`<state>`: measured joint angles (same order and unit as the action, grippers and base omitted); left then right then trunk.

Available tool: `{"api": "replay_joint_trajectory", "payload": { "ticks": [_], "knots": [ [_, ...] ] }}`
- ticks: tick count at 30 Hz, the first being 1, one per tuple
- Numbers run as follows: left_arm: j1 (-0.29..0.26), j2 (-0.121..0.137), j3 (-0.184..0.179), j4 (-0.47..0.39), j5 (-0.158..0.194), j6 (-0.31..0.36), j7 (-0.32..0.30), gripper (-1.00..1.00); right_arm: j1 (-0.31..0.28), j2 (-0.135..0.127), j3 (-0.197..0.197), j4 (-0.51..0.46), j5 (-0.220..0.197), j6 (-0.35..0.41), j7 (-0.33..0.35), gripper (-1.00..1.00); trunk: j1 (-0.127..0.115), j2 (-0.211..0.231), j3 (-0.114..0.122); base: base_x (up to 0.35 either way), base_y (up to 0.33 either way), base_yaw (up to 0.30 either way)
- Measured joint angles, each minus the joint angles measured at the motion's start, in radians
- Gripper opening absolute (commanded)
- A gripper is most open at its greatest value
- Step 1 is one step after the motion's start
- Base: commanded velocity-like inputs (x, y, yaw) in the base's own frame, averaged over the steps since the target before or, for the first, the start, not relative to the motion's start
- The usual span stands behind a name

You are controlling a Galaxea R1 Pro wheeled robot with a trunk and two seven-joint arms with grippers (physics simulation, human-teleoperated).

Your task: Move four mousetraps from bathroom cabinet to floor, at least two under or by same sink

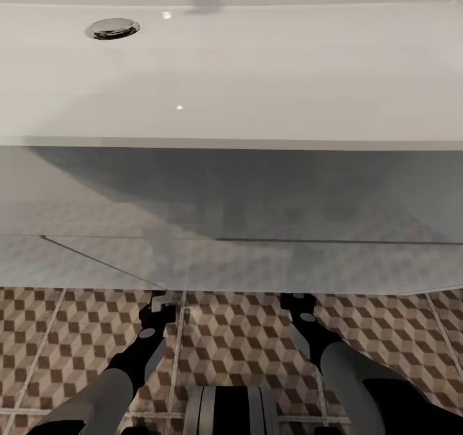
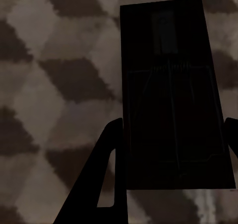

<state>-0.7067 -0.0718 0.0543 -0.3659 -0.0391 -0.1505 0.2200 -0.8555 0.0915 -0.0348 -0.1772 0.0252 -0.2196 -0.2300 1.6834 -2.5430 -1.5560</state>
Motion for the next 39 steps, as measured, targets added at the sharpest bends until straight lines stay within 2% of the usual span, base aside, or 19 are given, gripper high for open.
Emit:
{"api": "replay_joint_trajectory", "payload": {
  "ticks": [22,39],
  "knots": [
    [0.000,-0.001,0.000,0.000,0.000,0.000,0.000,-1.00,0.000,-0.005,0.000,0.000,-0.001,-0.118,0.026,-1.00,0.000,0.000,0.000,0.000,0.000,0.000],
    [0.000,-0.005,0.000,0.001,-0.004,-0.002,-0.002,-1.00,0.000,-0.006,0.000,0.000,-0.004,-0.124,0.026,-1.00,0.000,0.000,0.000,0.000,0.000,0.000]
  ]
}}
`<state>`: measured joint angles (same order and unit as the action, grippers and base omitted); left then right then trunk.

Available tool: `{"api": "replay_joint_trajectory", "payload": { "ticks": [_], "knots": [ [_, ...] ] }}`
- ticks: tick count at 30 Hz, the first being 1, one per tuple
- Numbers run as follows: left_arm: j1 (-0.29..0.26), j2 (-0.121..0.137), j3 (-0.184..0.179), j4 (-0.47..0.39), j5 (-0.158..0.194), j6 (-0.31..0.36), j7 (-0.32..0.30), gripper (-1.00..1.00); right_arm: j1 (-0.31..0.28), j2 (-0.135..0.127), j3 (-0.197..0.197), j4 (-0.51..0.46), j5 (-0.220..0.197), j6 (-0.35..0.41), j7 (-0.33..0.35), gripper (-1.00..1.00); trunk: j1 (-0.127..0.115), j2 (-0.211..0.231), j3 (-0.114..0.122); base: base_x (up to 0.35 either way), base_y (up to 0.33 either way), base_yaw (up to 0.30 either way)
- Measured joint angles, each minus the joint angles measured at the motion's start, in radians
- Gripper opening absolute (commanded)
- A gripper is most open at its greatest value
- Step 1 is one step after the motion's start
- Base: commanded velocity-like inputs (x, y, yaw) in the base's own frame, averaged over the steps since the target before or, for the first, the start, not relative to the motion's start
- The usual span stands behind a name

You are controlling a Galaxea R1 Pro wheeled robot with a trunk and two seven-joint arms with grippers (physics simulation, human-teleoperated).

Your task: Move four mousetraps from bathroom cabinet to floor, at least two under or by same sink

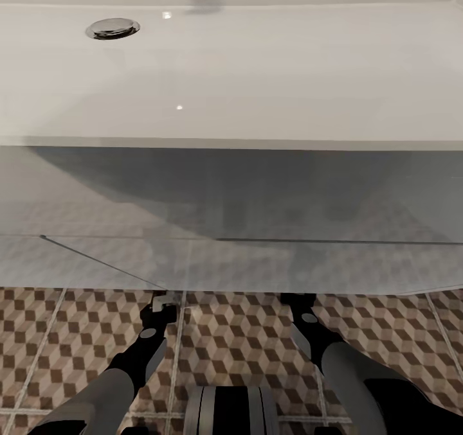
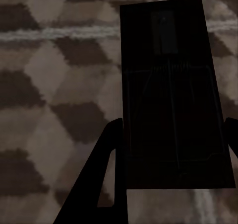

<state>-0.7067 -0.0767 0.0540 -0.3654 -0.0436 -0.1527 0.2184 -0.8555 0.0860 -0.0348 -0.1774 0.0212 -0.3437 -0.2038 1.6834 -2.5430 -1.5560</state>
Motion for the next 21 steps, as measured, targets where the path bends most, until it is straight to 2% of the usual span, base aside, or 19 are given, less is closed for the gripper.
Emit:
{"api": "replay_joint_trajectory", "payload": {
  "ticks": [21],
  "knots": [
    [0.000,-0.015,-0.004,0.004,-0.006,0.003,0.001,-1.00,0.000,0.001,0.000,0.000,-0.004,0.001,0.000,-1.00,0.000,0.000,0.000,0.000,0.000,0.000]
  ]
}}
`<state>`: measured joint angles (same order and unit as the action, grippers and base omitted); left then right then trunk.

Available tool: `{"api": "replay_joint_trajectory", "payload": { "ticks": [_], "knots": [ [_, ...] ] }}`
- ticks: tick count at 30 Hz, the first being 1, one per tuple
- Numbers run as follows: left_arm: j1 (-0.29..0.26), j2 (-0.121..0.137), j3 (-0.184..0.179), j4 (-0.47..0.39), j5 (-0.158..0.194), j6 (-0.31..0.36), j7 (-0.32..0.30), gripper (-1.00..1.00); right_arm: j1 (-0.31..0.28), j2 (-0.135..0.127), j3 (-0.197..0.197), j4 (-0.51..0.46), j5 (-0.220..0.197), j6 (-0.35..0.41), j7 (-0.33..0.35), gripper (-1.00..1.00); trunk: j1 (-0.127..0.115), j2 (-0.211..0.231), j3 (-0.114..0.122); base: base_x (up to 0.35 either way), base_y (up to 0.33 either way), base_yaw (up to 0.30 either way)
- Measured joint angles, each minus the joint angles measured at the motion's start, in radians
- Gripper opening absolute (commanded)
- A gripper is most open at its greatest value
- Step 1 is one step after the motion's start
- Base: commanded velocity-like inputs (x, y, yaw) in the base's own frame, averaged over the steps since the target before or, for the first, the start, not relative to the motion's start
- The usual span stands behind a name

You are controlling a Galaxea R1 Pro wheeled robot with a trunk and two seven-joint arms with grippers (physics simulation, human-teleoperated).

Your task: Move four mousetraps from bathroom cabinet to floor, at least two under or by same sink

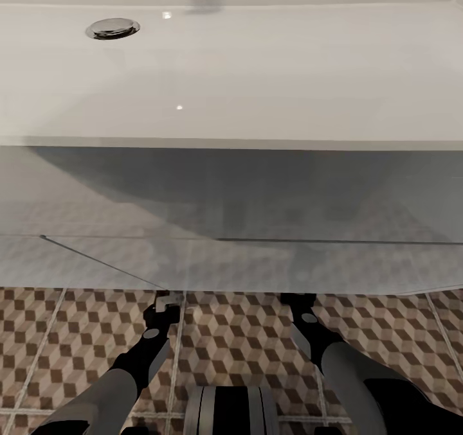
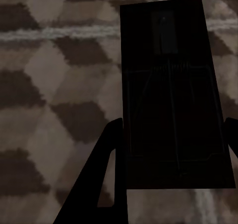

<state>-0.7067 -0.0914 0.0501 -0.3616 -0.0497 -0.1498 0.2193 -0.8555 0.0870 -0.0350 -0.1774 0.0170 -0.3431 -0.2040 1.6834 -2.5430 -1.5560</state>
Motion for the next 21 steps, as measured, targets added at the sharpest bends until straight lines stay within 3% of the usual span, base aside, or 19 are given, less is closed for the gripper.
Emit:
{"api": "replay_joint_trajectory", "payload": {
  "ticks": [12,21],
  "knots": [
    [0.000,-0.001,0.000,0.001,0.002,-0.003,0.000,-1.00,0.000,0.000,0.000,0.000,0.000,-0.001,0.000,-1.00,0.000,0.000,0.000,0.000,0.000,0.000],
    [0.000,0.000,0.000,-0.002,0.006,-0.004,0.000,-1.00,0.000,0.000,0.000,0.000,-0.001,0.000,0.000,-1.00,0.003,-0.002,-0.027,0.000,0.000,0.000]
  ]
}}
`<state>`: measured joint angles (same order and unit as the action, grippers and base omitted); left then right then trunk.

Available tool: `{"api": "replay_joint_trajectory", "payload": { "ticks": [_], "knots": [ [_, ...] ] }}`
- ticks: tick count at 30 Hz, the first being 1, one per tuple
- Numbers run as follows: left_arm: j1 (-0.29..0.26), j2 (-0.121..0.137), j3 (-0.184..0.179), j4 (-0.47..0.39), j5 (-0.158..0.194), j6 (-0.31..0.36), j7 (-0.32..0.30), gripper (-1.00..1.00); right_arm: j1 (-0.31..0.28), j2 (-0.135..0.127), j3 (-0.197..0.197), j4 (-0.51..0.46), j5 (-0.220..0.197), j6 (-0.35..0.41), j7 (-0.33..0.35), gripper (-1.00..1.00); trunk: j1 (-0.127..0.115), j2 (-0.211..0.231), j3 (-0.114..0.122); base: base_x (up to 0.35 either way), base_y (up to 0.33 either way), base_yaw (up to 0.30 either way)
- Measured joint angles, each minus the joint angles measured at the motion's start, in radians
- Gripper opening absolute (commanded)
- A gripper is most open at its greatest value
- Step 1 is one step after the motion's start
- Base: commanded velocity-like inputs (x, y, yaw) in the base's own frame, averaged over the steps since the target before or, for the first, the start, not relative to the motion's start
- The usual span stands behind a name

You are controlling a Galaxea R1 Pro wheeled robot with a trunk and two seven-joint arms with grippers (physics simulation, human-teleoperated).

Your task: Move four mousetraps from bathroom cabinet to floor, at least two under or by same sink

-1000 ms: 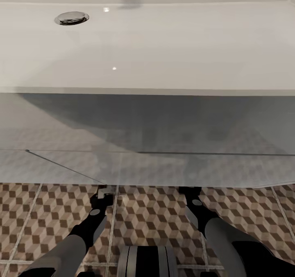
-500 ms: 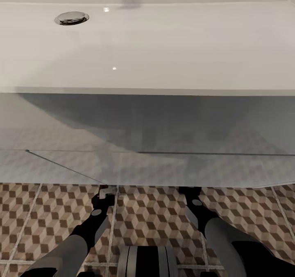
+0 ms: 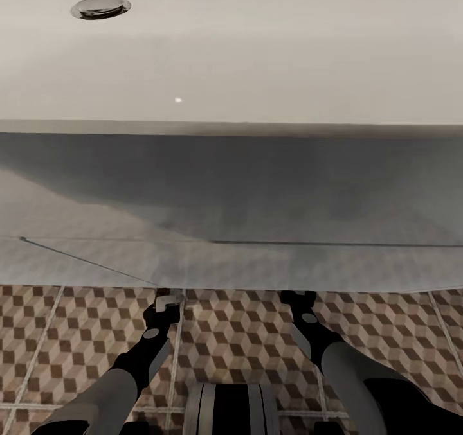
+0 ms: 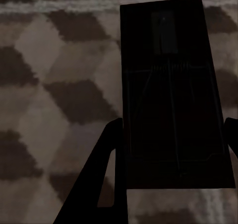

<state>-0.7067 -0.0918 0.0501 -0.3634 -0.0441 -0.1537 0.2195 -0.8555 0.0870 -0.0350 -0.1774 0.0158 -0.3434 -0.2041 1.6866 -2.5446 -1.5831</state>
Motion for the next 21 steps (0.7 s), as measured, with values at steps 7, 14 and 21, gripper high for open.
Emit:
{"api": "replay_joint_trajectory", "payload": {
  "ticks": [7,14,21],
  "knots": [
    [0.000,0.001,0.000,-0.003,0.002,-0.001,0.000,-1.00,0.000,0.000,0.000,0.000,0.000,0.000,0.000,-1.00,0.000,0.000,0.000,0.000,0.000,0.000],
    [0.000,0.001,0.000,-0.005,0.002,-0.001,0.000,-1.00,0.000,0.000,0.000,0.000,0.000,0.000,0.000,-1.00,0.000,0.000,0.000,0.000,0.000,0.000],
    [0.000,0.001,0.000,-0.006,0.002,-0.002,0.000,-1.00,0.000,0.000,0.000,0.000,0.000,0.000,0.000,-1.00,0.000,0.000,0.000,0.000,0.000,0.000]
  ]
}}
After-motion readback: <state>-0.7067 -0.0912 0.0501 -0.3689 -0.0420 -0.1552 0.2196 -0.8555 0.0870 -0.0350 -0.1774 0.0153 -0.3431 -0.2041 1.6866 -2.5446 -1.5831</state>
